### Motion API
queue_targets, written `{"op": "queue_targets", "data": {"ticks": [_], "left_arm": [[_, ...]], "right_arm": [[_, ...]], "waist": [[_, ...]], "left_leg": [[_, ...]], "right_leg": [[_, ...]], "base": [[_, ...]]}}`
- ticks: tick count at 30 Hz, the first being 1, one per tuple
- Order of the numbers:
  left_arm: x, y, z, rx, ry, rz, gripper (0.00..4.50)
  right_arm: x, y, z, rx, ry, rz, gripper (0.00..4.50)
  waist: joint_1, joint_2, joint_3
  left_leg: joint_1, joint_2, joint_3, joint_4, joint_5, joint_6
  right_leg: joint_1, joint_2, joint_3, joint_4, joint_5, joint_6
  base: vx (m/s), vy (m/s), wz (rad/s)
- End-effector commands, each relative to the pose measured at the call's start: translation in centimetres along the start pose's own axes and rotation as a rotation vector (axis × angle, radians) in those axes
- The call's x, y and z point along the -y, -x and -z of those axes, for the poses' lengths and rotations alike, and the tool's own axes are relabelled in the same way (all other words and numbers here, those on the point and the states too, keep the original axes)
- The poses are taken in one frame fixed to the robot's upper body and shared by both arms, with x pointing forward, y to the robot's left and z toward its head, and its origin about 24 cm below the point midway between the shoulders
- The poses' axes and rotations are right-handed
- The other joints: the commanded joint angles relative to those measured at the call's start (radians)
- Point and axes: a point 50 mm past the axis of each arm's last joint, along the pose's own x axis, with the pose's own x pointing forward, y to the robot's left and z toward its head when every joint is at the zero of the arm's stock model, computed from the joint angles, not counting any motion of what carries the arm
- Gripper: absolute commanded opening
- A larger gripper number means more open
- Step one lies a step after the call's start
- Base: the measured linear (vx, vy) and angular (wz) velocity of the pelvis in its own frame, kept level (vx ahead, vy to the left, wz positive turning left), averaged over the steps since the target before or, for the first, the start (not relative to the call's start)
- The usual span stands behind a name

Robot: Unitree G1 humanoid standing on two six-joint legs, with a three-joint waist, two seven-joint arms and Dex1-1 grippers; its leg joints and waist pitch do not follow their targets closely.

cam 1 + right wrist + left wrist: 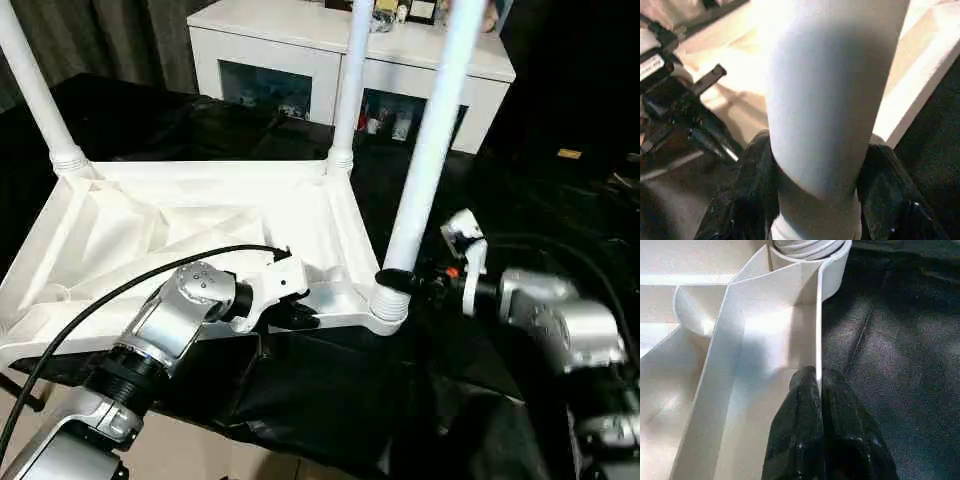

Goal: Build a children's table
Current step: Insert table leg to table base

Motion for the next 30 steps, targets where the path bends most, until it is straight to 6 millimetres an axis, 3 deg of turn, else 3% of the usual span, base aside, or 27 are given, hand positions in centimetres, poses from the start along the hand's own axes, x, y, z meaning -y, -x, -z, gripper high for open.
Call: {"op": "queue_targets", "data": {"ticks": [1,3,5,7,9,10,13,14,15,17,22,24,26,29,30], "left_arm": [[0.0,0.2,-0.2,0.023,0.006,-0.017,0.0],[0.0,0.2,-0.2,0.024,0.007,-0.018,0.0],[-0.1,0.2,-0.2,0.027,0.01,-0.022,0.0],[-0.2,0.2,-0.3,0.028,0.012,-0.023,0.0],[-0.2,0.2,-0.3,0.03,0.012,-0.025,0.0],[-0.2,0.2,-0.4,0.031,0.012,-0.026,0.0],[-0.2,0.2,-0.4,0.033,0.012,-0.027,0.0],[-0.3,0.2,-0.4,0.033,0.012,-0.028,0.0],[-0.3,0.2,-0.4,0.032,0.012,-0.028,0.0],[-0.4,0.2,-0.5,0.031,0.012,-0.029,0.0],[-0.5,0.3,-0.5,0.03,0.009,-0.036,0.0],[-0.5,0.2,-0.5,0.031,0.009,-0.039,0.0],[-0.4,0.2,-0.5,0.032,0.01,-0.04,0.0],[-0.2,0.1,-0.5,0.036,0.014,-0.043,0.0],[-0.2,0.1,-0.5,0.036,0.014,-0.043,0.0]], "right_arm": [[0.5,0.8,4.5,-0.113,-0.109,0.098,1.86],[0.4,0.9,5.0,-0.097,-0.121,0.108,1.86],[0.0,1.1,6.1,-0.05,-0.143,0.134,1.86],[-0.2,1.2,6.6,-0.015,-0.156,0.157,1.86],[-0.6,1.3,7.0,0.018,-0.148,0.173,1.86],[-0.9,1.3,7.3,0.04,-0.131,0.181,1.86],[-1.2,1.3,7.4,0.065,-0.115,0.191,1.86],[-1.6,1.3,7.6,0.092,-0.097,0.2,1.86],[-1.7,1.3,7.7,0.1,-0.094,0.202,1.86],[-2.1,1.3,8.0,0.12,-0.083,0.206,1.86],[-2.9,1.1,7.7,0.122,-0.009,0.191,1.86],[-3.2,1.0,7.7,0.092,0.02,0.169,1.86],[-3.5,0.7,7.8,0.039,0.039,0.137,1.86],[-4.0,0.2,8.1,-0.081,0.082,0.06,1.86],[-4.0,0.2,8.1,-0.081,0.082,0.06,1.86]], "waist": [[0.003,0.012,-0.037],[0.004,0.012,-0.037],[0.006,0.02,-0.037],[0.005,0.016,-0.037],[0.005,0.02,-0.036],[0.005,0.028,-0.035],[0.004,0.023,-0.036],[0.007,0.039,-0.035],[0.005,0.031,-0.038],[0.004,0.033,-0.036],[0.005,0.031,-0.033],[0.005,0.032,-0.034],[0.003,0.017,-0.032],[0.005,0.01,-0.028],[0.005,0.013,-0.027]], "left_leg": [[0.003,0.038,-0.008,-0.072,-0.217,0.003],[0.005,0.038,-0.008,-0.073,-0.229,0.001],[0.005,0.039,-0.009,-0.074,-0.241,-0.004],[0.004,0.038,-0.009,-0.076,-0.243,-0.005],[0.004,0.039,-0.011,-0.078,-0.27,-0.007],[0.006,0.039,-0.013,-0.081,-0.281,-0.012],[0.005,0.038,-0.013,-0.08,-0.287,-0.01],[0.006,0.039,-0.014,-0.081,-0.287,-0.012],[0.007,0.039,-0.011,-0.079,-0.281,-0.009],[0.004,0.038,-0.013,-0.08,-0.28,-0.007],[0.002,0.038,-0.014,-0.083,-0.291,-0.003],[0.004,0.038,-0.013,-0.082,-0.281,-0.001],[0.001,0.038,-0.011,-0.081,-0.272,0.006],[0.001,0.038,-0.011,-0.082,-0.281,0.009],[0.001,0.038,-0.013,-0.083,-0.286,0.007]], "right_leg": [[0.036,-0.069,0.032,-0.073,-0.141,-0.208],[0.035,-0.069,0.032,-0.076,-0.152,-0.207],[0.035,-0.069,0.033,-0.076,-0.153,-0.205],[0.036,-0.068,0.033,-0.076,-0.152,-0.204],[0.035,-0.069,0.032,-0.08,-0.18,-0.199],[0.033,-0.069,0.032,-0.081,-0.195,-0.195],[0.034,-0.068,0.033,-0.082,-0.198,-0.191],[0.031,-0.069,0.034,-0.081,-0.192,-0.192],[0.033,-0.067,0.034,-0.083,-0.171,-0.192],[0.035,-0.064,0.032,-0.078,-0.141,-0.2],[0.034,-0.067,0.034,-0.083,-0.2,-0.186],[0.034,-0.066,0.035,-0.082,-0.185,-0.187],[0.035,-0.065,0.034,-0.082,-0.182,-0.184],[0.032,-0.068,0.035,-0.088,-0.268,-0.156],[0.03,-0.069,0.036,-0.088,-0.285,-0.152]], "base": [[0.0,0.0,0.0],[0.0,0.0,0.0],[0.0,0.0,0.0],[0.0,0.0,0.0],[0.0,0.0,0.0],[0.0,0.0,0.0],[0.0,0.0,0.0],[0.0,0.0,0.0],[0.0,0.0,0.0],[0.0,0.0,0.0],[0.0,0.0,0.0],[0.0,0.0,0.0],[0.0,0.0,0.0],[0.0,0.0,0.0],[0.0,0.0,0.0]]}}
